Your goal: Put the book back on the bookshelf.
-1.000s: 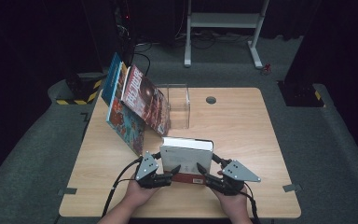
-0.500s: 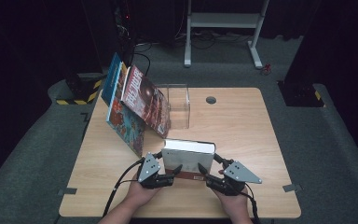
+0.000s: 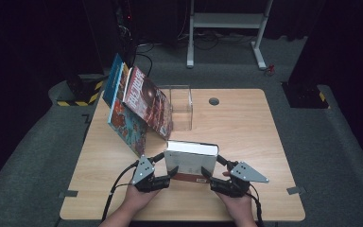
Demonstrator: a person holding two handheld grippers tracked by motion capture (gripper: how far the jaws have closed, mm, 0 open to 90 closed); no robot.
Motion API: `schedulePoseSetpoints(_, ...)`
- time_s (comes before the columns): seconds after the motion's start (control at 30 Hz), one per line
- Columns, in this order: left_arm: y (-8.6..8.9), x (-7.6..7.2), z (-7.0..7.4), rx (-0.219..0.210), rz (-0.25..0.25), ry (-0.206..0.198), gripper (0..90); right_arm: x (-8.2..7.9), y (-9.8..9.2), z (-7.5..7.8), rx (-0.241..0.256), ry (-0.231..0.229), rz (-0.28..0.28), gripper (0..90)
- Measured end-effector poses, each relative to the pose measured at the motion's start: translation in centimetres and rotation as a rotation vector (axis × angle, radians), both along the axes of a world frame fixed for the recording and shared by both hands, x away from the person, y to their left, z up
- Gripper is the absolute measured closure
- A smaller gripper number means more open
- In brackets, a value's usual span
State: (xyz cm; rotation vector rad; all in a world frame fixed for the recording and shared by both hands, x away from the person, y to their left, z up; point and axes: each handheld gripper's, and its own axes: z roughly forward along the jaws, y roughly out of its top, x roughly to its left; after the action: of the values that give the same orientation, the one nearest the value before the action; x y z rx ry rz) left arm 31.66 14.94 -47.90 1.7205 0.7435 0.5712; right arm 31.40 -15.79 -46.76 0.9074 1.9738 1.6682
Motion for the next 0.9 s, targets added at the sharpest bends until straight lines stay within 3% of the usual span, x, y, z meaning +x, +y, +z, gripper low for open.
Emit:
schedulePoseSetpoints(0.1,0.3,0.1,-0.1,0.006,0.005,0.025,28.3,0.0,0.1,-0.2,0.002,0.004,0.006,26.4)
schedulePoseSetpoints(0.23,0.5,0.1,-0.2,0.006,0.003,0.029,28.8,0.1,0.4,-0.4,-0.011,-0.005,0.014,27.1)
schedulePoseSetpoints(0.37,0.6,0.1,-0.2,0.009,-0.004,0.044,29.0,0.2,0.4,-0.9,0.007,-0.013,0.017,27.9)
schedulePoseSetpoints(0.43,0.7,0.1,-0.4,0.009,-0.008,0.058,29.0,0.4,0.4,-0.9,0.013,0.006,0.018,27.7)
schedulePoseSetpoints(0.6,1.2,0.0,-0.5,-0.003,0.003,0.065,30.4,0.8,0.6,-0.7,-0.026,0.065,0.028,22.9)
schedulePoseSetpoints(0.8,2.2,-0.4,-0.4,-0.021,0.036,0.070,33.2,1.0,0.9,-0.4,-0.044,0.067,0.045,22.9)
schedulePoseSetpoints(0.9,2.5,-0.5,0.1,0.007,0.043,0.078,33.1,1.3,0.9,-0.5,-0.043,0.084,0.052,23.6)
